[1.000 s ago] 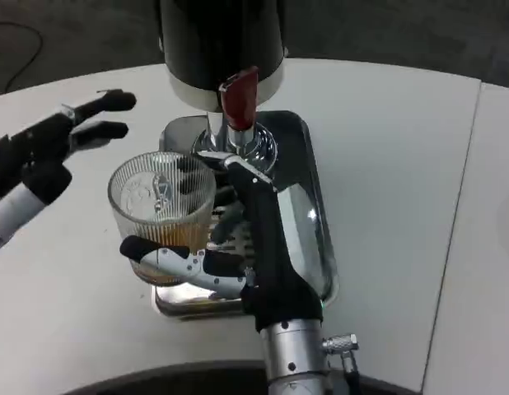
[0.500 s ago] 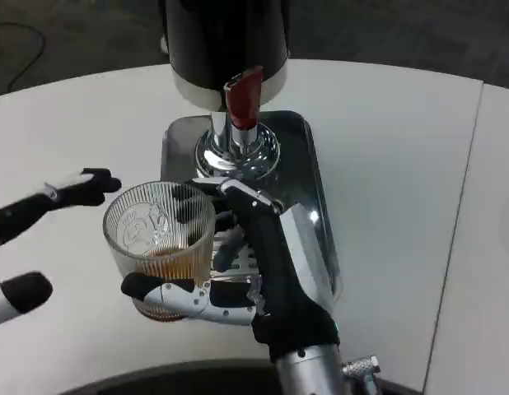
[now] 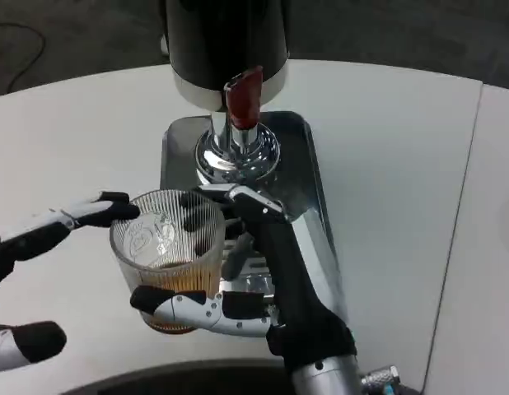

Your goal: Grasp the cup under the faucet to collect the drink, then remove the cup.

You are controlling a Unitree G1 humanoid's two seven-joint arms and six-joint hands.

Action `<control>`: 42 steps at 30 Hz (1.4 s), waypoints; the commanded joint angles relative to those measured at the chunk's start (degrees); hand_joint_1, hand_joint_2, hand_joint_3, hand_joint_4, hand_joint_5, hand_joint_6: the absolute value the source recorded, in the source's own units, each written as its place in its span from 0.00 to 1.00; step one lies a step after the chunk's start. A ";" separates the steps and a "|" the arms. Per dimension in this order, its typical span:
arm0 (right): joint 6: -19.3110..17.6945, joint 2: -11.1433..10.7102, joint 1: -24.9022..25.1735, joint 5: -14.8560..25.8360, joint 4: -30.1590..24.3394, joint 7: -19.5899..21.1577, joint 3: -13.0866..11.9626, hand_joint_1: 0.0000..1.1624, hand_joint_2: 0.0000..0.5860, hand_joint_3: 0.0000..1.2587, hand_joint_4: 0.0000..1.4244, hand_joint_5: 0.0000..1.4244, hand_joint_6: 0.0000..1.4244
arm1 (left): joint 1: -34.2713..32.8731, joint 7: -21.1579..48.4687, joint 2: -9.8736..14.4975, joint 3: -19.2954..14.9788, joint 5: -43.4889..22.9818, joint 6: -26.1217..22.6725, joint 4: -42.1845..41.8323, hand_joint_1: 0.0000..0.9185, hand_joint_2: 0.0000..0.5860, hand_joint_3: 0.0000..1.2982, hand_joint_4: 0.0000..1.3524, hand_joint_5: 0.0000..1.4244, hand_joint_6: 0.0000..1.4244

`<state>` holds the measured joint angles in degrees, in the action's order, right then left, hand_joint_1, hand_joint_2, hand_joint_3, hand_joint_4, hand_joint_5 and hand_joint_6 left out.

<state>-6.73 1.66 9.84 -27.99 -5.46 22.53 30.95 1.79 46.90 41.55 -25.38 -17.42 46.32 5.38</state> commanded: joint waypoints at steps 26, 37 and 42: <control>1.59 -3.55 -15.92 1.68 -23.06 -16.30 -8.92 0.76 0.21 0.60 0.59 0.74 0.70 | 7.28 -8.37 1.53 2.11 6.69 20.98 -4.61 0.00 0.19 0.03 0.00 0.00 0.00; 0.73 -5.69 -22.15 3.28 -28.88 -18.35 -15.13 0.76 0.21 0.60 0.59 0.74 0.70 | 5.15 -12.12 0.77 6.35 9.35 18.72 -9.67 0.00 0.19 0.00 0.00 0.00 0.00; 0.52 -7.03 -25.05 4.74 -31.79 -19.47 -18.50 0.76 0.21 0.60 0.59 0.74 0.70 | 5.21 -12.74 0.96 6.96 10.32 19.24 -9.90 0.00 0.19 0.00 0.00 0.00 0.00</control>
<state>-4.73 -5.29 -14.29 -24.50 -34.76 3.28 13.13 6.60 35.19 42.35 -18.88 -8.28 64.74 -3.90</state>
